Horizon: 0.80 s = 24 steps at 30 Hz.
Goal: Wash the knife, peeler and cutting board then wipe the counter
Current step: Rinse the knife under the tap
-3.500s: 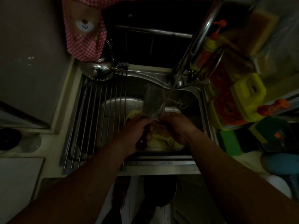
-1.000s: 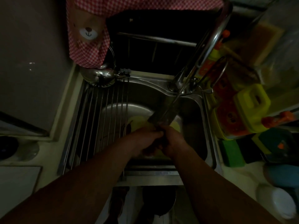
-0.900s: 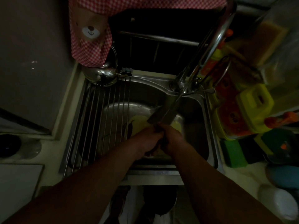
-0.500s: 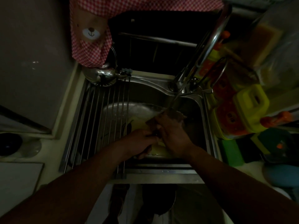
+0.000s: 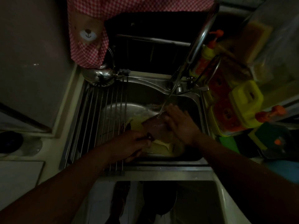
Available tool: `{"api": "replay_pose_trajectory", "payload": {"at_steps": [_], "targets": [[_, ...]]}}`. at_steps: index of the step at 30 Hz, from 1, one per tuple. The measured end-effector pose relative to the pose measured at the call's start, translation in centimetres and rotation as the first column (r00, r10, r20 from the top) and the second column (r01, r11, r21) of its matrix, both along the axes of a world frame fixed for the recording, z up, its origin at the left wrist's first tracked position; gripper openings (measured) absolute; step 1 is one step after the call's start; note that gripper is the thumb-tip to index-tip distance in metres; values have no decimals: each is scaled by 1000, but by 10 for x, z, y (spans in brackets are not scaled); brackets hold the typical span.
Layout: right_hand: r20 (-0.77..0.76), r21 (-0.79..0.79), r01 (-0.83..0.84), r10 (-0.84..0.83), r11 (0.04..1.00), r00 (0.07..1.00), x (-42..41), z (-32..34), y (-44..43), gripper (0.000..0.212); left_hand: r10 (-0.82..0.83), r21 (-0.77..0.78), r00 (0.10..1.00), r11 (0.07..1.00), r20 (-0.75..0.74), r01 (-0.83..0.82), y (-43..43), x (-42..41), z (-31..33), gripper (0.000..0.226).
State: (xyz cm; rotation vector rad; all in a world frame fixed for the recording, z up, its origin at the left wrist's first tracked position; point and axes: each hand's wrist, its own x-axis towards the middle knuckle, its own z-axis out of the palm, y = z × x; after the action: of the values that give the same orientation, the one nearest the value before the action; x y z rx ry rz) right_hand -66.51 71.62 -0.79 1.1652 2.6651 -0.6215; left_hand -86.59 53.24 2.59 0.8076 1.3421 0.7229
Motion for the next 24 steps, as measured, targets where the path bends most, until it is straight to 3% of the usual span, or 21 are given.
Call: {"api": "replay_pose_trajectory", "payload": {"at_steps": [2,4,6,8,9,12,14,17,20,22,24], "targets": [[67,-2,171,-170,985,983,10,9,18,69,-5,-7,1000,1000,-7,5,-3,-3,1,20],[-73,-94,356,-363,930,929,11,13,16,62,-8,-6,1000,1000,-14,8,-5,-3,1,19],[-239,-387,537,-644,750,727,2,14,10,41,-13,-9,1000,1000,-17,13,-4,0,-1,6],[-260,-604,590,-832,537,491,-7,19,11,24,-26,8,996,1000,-81,27,1,4,-1,13],[-238,-659,587,-871,470,430,-11,25,13,24,-27,44,986,998,-167,35,4,6,-3,15],[-207,-640,615,-874,462,441,-20,38,27,34,44,156,849,987,-527,46,10,5,-7,14],[-201,-686,579,-879,441,432,-31,47,30,31,117,186,810,982,-574,-10,14,1,-13,23],[-216,-757,495,-878,427,427,-41,56,24,25,188,91,874,982,-448,-165,26,0,-16,44],[-139,-772,478,-845,419,516,-36,52,11,29,349,-41,916,931,-196,-363,33,5,-18,62],[-72,-691,518,-760,505,646,-29,45,-2,24,461,-129,886,876,-55,-464,33,15,-22,60],[-58,-605,538,-706,587,705,-21,36,-15,20,523,-188,853,837,-6,-514,33,27,-20,45]]}}
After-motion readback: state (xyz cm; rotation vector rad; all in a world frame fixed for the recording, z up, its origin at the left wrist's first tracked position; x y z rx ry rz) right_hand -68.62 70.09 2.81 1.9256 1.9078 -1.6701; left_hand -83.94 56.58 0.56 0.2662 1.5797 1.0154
